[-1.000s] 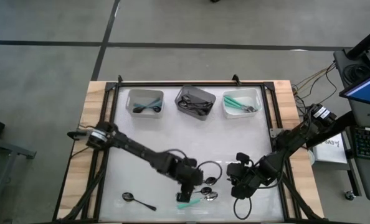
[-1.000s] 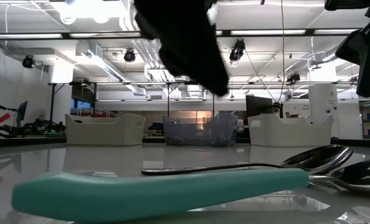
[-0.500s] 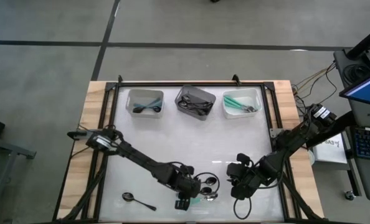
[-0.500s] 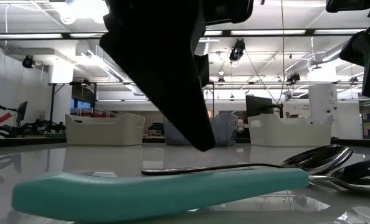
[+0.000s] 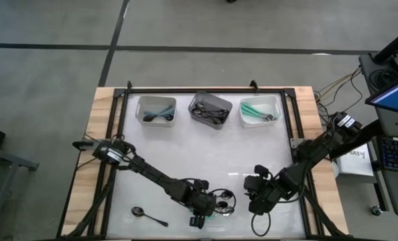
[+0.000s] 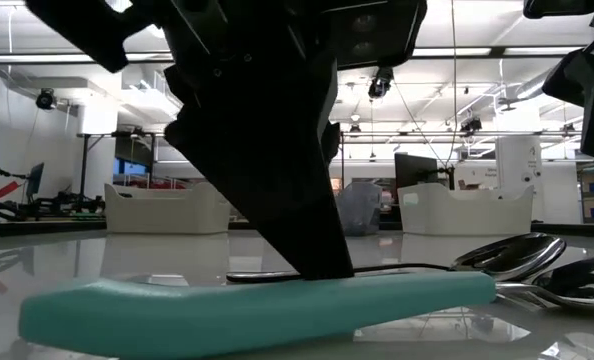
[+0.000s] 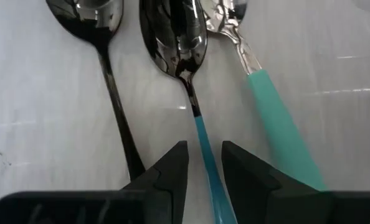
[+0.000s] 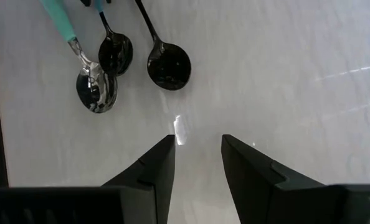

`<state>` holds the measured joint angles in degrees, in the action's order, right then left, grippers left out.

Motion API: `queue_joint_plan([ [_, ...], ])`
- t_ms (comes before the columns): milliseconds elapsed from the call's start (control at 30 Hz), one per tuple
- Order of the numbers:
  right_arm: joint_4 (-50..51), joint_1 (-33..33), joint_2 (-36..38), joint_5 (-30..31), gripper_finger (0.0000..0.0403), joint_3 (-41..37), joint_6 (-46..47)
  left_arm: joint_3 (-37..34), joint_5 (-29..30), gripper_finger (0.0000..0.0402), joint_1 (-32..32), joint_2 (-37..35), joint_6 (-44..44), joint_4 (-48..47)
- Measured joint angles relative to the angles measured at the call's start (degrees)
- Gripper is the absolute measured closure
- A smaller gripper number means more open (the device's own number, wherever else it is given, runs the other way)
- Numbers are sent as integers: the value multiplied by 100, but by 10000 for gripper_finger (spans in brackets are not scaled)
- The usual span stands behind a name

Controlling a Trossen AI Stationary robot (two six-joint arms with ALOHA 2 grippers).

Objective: Sort silverware by color (type)
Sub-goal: Put the blue spoon into the gray bin

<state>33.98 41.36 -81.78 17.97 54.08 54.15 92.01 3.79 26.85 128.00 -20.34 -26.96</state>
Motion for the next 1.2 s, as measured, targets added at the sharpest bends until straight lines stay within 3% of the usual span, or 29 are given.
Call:
queue_joint_plan([
  [267, -1, 0, 0, 1, 280, 1, -13, 0, 63, 394, -37, 115, -356, 13],
  [433, 0, 0, 0, 1, 280, 0, -13, 86, -71, 398, -37, 108, -417, -48],
  [600, -2, 0, 0, 1, 280, 0, -13, 687, -6, 400, -37, 143, -65, -898],
  [967, -2, 0, 0, 3, 280, 0, 31, 2153, 1636, 401, -130, 118, 474, -3477],
  [1200, -2, 0, 0, 3, 280, 0, 33, 2488, 2581, 401, -447, -155, 592, -5312],
])
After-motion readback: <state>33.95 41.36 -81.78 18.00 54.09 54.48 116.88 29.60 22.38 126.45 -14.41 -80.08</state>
